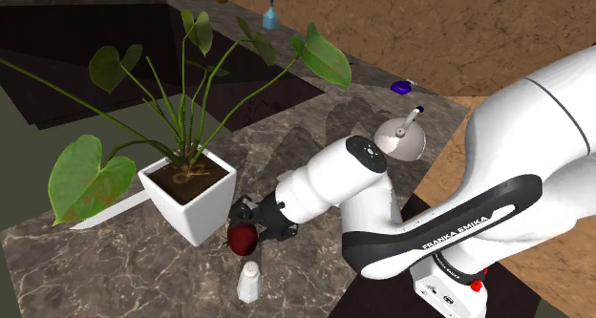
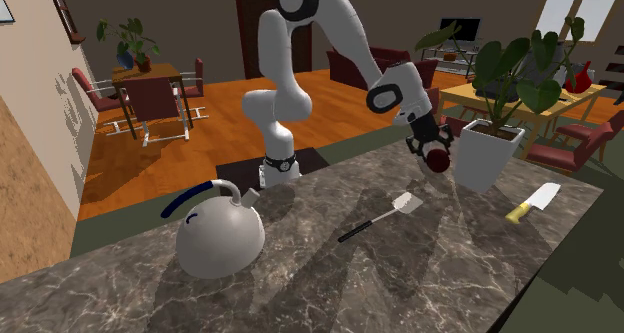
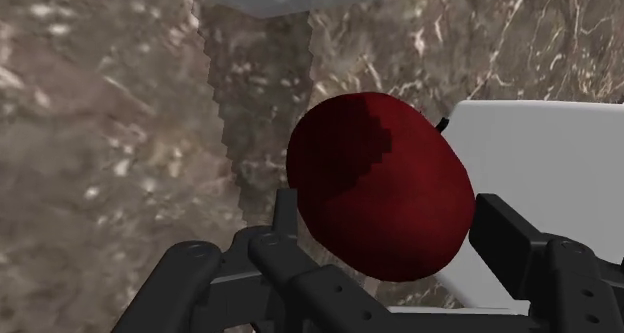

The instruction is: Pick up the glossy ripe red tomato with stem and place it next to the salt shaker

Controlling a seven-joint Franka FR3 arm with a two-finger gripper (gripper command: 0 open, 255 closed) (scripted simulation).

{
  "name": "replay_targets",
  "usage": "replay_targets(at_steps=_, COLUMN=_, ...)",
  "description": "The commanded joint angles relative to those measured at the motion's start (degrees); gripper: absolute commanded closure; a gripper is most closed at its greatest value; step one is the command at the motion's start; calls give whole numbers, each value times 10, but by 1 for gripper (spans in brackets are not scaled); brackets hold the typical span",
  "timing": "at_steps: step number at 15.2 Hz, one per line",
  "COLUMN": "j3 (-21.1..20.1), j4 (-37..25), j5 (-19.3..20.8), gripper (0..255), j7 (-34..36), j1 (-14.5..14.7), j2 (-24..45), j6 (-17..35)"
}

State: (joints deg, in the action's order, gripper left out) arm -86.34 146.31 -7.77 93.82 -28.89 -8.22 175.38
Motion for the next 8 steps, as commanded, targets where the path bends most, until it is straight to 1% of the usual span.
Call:
replay_targets(at_steps=1, j3=-97, j4=4, j5=22, gripper=255, j7=18, j1=-99, j2=5, j6=17)
replay_targets(at_steps=2, j3=-148, j4=5, j5=22, gripper=255, j7=18, j1=-150, j2=4, j6=25)
replay_targets(at_steps=8, j3=-148, j4=5, j5=16, gripper=255, j7=14, j1=-149, j2=4, j6=25)
